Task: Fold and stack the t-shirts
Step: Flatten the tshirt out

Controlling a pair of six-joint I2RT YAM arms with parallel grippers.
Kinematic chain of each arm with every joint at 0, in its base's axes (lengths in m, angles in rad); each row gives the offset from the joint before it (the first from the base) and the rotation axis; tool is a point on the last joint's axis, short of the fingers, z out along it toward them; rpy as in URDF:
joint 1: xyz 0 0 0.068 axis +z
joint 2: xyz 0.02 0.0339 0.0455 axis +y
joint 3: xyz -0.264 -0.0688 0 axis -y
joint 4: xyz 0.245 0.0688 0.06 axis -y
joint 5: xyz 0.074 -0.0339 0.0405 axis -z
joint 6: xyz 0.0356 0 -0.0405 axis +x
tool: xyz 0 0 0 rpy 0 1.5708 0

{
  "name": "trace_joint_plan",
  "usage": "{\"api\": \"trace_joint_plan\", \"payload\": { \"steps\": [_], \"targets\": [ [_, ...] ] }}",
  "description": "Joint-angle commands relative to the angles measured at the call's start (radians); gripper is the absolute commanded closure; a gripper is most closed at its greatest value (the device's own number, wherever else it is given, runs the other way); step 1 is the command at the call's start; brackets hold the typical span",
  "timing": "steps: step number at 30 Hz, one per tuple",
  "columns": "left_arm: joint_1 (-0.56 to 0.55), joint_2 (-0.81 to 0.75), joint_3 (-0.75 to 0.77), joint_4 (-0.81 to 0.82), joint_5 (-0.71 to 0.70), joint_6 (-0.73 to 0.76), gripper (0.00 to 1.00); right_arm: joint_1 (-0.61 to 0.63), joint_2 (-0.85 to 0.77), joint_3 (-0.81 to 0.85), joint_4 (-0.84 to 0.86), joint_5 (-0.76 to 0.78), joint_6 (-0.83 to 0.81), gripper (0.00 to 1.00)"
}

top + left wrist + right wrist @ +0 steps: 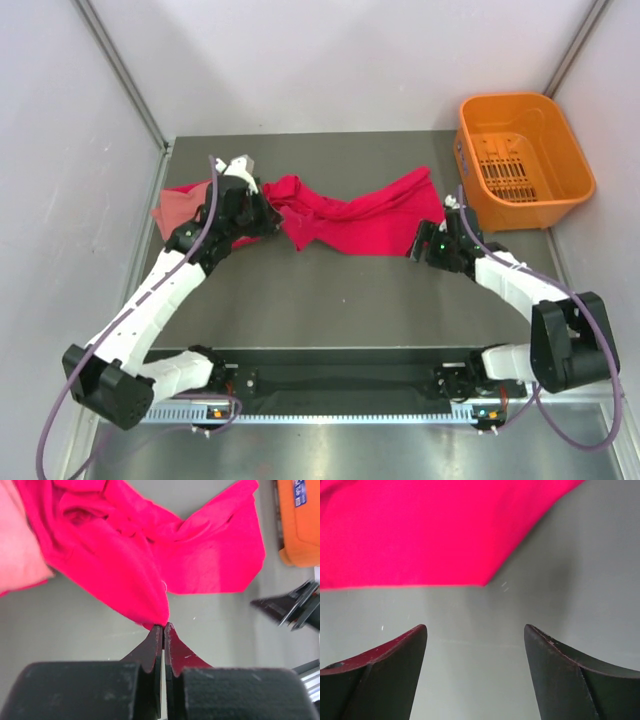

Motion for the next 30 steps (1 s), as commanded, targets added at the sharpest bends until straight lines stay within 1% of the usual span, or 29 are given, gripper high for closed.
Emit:
{"api": "trace_joint_plan", "payload": {
  "steps": [1, 4, 7, 9, 12, 16, 22, 27, 28, 30],
  "targets": [
    [0.004, 0.059, 0.124, -0.020, 0.024, 0.023, 1.00, 0.062, -0.040, -0.033, 0.088, -0.031, 0.029, 0.21],
    [0.020, 0.093, 0.214, -0.046, 0.013, 0.035, 1.00, 0.082, -0.020, -0.045, 0.123, -0.026, 0.052, 0.21],
    [0.038, 0.100, 0.265, -0.065, 0.002, 0.043, 1.00, 0.082, 0.008, -0.039, 0.129, 0.000, 0.067, 0.21],
    [0.049, 0.096, 0.273, -0.064, -0.033, 0.038, 1.00, 0.082, 0.017, -0.038, 0.146, 0.001, 0.073, 0.21],
    [0.084, 0.084, 0.282, -0.057, -0.033, 0.028, 1.00, 0.088, 0.038, -0.033, 0.166, 0.000, 0.087, 0.20],
    [0.132, 0.093, 0.318, -0.060, -0.016, 0.028, 1.00, 0.090, 0.106, 0.005, 0.181, 0.006, 0.098, 0.20],
    [0.178, 0.120, 0.362, -0.062, 0.021, 0.031, 1.00, 0.090, 0.173, 0.085, 0.157, 0.082, 0.118, 0.19],
    [0.210, 0.169, 0.416, -0.074, 0.040, 0.035, 1.00, 0.093, 0.212, 0.120, 0.178, 0.083, 0.147, 0.19],
    [0.213, 0.174, 0.425, -0.073, 0.048, 0.032, 1.00, 0.091, 0.226, 0.131, 0.172, 0.125, 0.147, 0.18],
    [0.219, 0.183, 0.434, -0.070, 0.062, 0.028, 1.00, 0.090, 0.242, 0.172, 0.144, 0.164, 0.132, 0.19]
  ]
}}
